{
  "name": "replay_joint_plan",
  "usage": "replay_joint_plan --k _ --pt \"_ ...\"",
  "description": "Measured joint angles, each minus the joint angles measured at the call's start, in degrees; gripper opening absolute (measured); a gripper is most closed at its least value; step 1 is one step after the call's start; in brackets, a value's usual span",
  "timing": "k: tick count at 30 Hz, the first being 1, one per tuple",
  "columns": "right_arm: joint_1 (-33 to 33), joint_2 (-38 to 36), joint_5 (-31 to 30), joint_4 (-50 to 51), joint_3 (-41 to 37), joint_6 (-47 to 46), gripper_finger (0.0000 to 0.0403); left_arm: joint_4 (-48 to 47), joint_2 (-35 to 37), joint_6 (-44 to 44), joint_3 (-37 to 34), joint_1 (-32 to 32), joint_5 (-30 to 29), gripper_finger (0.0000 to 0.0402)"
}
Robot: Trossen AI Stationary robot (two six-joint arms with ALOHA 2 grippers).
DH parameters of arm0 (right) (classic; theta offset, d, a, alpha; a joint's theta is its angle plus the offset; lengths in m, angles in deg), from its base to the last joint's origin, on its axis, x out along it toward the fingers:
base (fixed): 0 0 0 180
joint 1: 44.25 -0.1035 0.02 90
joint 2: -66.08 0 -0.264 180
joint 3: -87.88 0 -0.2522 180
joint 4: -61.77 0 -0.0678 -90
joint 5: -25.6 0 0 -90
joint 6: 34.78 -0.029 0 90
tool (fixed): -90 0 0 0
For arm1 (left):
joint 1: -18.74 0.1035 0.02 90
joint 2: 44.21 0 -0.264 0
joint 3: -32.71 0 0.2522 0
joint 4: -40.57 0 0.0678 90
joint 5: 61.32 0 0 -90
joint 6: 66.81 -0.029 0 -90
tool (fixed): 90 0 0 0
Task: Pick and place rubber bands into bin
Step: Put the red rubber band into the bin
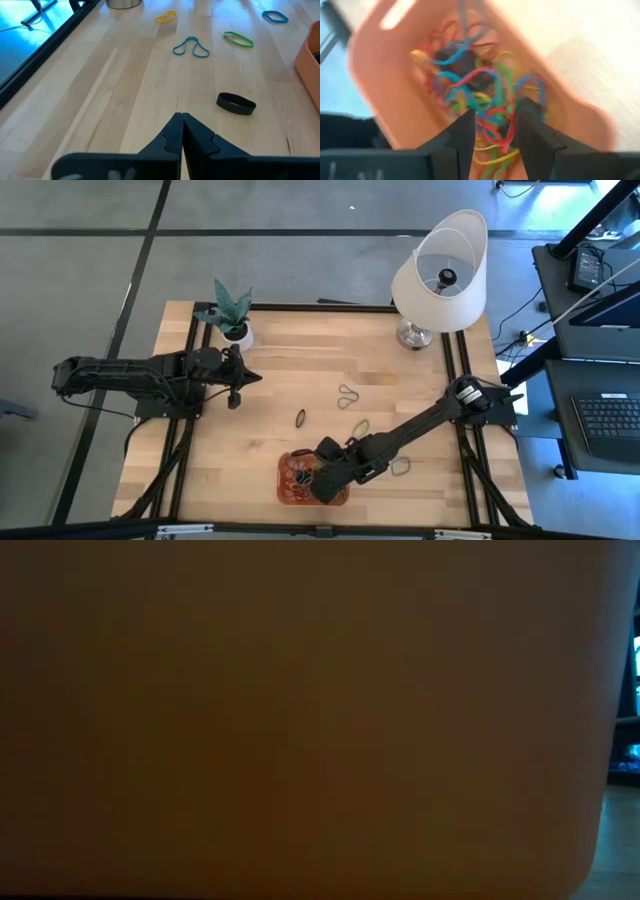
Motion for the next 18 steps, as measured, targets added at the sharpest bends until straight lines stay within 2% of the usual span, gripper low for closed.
replay_joint_plan --k 5,8,10,12,14,16,18 --pt "0.0 0.0 1.5 -5.4 0.1 8.4 0.0124 0.0 0.0 0.4 0.0 0.0 0.0 0.0002" --pt "0.0 0.0 0.6 0.3 -0.1 3.8 0.0105 0.0 0.0 -0.6 0.0 0.0 0.0 0.0002" --pt "0.3 0.0 1.9 -2.2 -0.1 3.1 0.0092 0.0 0.0 -1.4 0.0 0.0 0.0 0.0002" --pt "0.4 0.0 4.3 -7.7 0.0 8.3 0.008 0.0 0.0 -1.5 0.0 0.0 -0.1 0.0002" --pt "0.3 -0.1 4.0 -6.7 0.1 10.8 0.0065 0.0 0.0 -1.5 0.0 0.0 -0.1 0.0002" --pt "0.1 -0.1 2.1 -0.8 0.0 5.9 0.0048 0.0 0.0 -1.5 0.0 0.0 -0.1 0.0002" --pt "0.3 0.0 2.1 1.0 -0.1 2.0 0.0032 0.0 0.0 -1.3 0.0 0.0 -0.1 0.0002"
